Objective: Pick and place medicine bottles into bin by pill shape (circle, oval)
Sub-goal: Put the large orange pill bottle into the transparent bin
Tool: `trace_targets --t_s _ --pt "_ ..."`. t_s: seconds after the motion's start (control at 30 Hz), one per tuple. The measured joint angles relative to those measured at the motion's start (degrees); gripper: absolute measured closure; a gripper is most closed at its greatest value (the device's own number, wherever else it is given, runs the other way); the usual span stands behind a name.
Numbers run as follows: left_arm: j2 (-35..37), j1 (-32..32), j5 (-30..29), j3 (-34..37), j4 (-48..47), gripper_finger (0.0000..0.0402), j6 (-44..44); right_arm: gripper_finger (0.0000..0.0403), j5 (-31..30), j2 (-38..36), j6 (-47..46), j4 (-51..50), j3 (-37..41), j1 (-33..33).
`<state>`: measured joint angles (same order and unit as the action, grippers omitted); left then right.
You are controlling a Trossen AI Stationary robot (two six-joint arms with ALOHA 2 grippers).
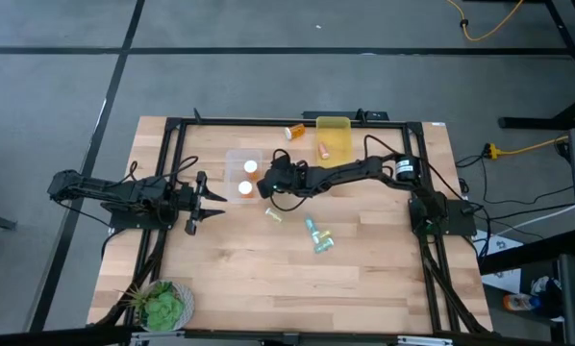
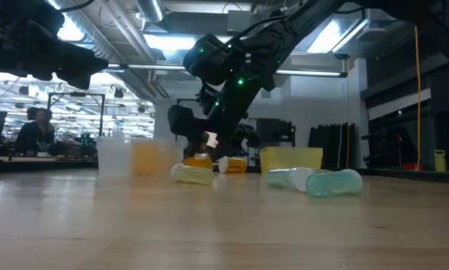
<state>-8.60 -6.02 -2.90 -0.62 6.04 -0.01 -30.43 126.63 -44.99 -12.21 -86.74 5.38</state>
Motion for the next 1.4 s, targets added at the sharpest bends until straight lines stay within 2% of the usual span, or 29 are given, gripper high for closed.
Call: trace_targets --t_s 0.27,0.47,0.6,0.77,0.97,1.1,1.2,1.33,1.4 --pt "0.0 0.0 0.0 0.0 0.0 0.0253 0.0 0.0159 5.8 -0.3 11.0 -2.1 -0.2 0.6" --pt "0.0 0.0 0.0 0.0 0.0 0.0253 0.0 0.0159 13.1 -0.3 23.4 -4.2 -1.7 1.5" --pt "0.0 0.0 0.0 0.0 0.0 0.0253 0.0 0.0159 17.1 -0.1 31.5 -10.9 -4.7 2.1" --pt "0.0 0.0 0.0 0.0 0.0 0.0253 0.0 0.0159 17.5 0.3 33.2 -24.2 -11.7 2.4" --pt "0.0 0.0 0.0 0.0 0.0 0.0253 0.0 0.0159 19.5 0.2 30.0 -37.7 -21.9 2.4" --pt "0.0 0.0 0.0 0.0 0.0 0.0253 0.0 0.0159 19.9 0.1 25.7 -42.6 -25.6 2.4" --pt "0.0 0.0 0.0 0.0 0.0 0.0253 0.0 0.0159 21.5 0.1 19.7 -42.6 -25.7 2.4" --pt "0.0 0.0 0.0 0.0 0.0 0.0253 0.0 0.0159 16.4 0.2 13.6 -38.0 -24.4 1.9" --pt "0.0 0.0 0.0 0.0 0.0 0.0253 0.0 0.0159 16.3 0.3 12.2 -34.9 -22.2 1.9"
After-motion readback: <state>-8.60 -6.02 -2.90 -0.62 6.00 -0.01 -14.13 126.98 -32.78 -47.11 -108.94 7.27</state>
